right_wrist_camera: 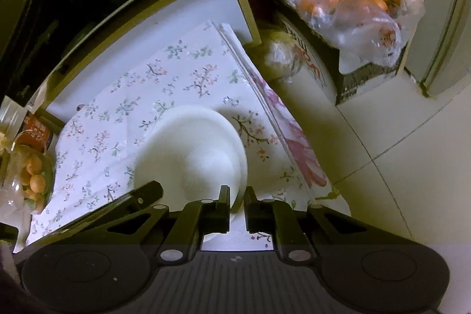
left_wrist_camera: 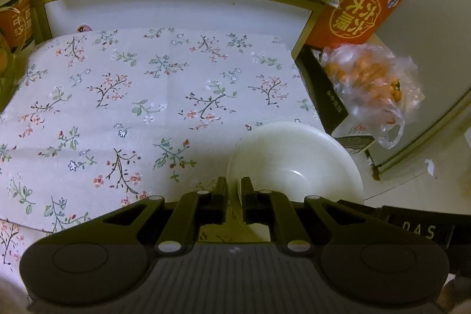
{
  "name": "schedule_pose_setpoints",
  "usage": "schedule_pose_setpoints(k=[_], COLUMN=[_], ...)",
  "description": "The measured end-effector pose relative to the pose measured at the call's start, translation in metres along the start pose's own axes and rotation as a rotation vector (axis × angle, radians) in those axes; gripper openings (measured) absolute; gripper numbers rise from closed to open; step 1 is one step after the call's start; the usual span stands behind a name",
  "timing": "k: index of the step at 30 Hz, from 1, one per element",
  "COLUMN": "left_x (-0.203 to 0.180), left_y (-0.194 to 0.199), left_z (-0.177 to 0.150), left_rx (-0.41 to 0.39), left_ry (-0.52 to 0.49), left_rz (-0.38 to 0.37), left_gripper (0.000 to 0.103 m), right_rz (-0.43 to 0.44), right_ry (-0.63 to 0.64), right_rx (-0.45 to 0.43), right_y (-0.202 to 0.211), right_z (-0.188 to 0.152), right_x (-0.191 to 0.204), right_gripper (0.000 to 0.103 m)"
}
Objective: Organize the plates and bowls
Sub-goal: 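Lift the small white bowl with both grippers and carry it toward the plates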
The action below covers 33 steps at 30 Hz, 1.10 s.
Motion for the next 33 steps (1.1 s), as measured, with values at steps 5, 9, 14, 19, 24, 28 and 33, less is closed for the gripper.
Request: schedule_pose_setpoints(k=[5, 9, 14, 19, 24, 28, 33], left_x=[-0.002, -0.001, -0.004, -0.003, -0.001, -0.002, -0.002], left_y=[0.005, 0.011, 0.019, 0.020, 0.021, 0.026, 0.035], left_z=[-0.001, 0.000, -0.002, -0.004, -0.006, -0.005, -0.003], left_rx=[-0.011, -0.018, -0.029, -0.023, -0.021, -0.027, -0.043], left_ry=[-0.013, -0.004, -0.010, 0.000, 0.010, 0.019, 0.025], left_rz=[-0.001, -0.013, -0.022, -0.026, -0.029, -0.041, -0.049], left_gripper=[0.009, 0.009, 0.009, 0.009, 0.009, 0.009, 0.009], right_rz=[-0.003, -0.002, -0.001, -0.001, 0.000, 0.003, 0.010], right_ry=[-0.001, 0.005, 0.007, 0.009, 0.023, 0.023, 0.023], right_rx=[-0.001, -0.008, -0.015, -0.021, -0.019, -0.021, -0.031], right_y=[0.000, 0.002, 0.005, 0.008, 0.010, 0.010, 0.014], right_z=[-0.001, 0.001, 0.002, 0.002, 0.001, 0.001, 0.002], right_x=[-0.001, 0.000, -0.001, 0.000, 0.002, 0.003, 0.004], right_gripper=[0.008, 0.008, 0.008, 0.008, 0.008, 0.008, 0.008])
Point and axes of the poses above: each gripper's, at about its wrist camera, not at the fingertips, and y roughly against the way its jaws point, x to its left, z to its top, the point moved 9 cm from there along -y, roughly the way its jaws point, and after that the axes turned 10 degrees about y, right-handed, at the moved point
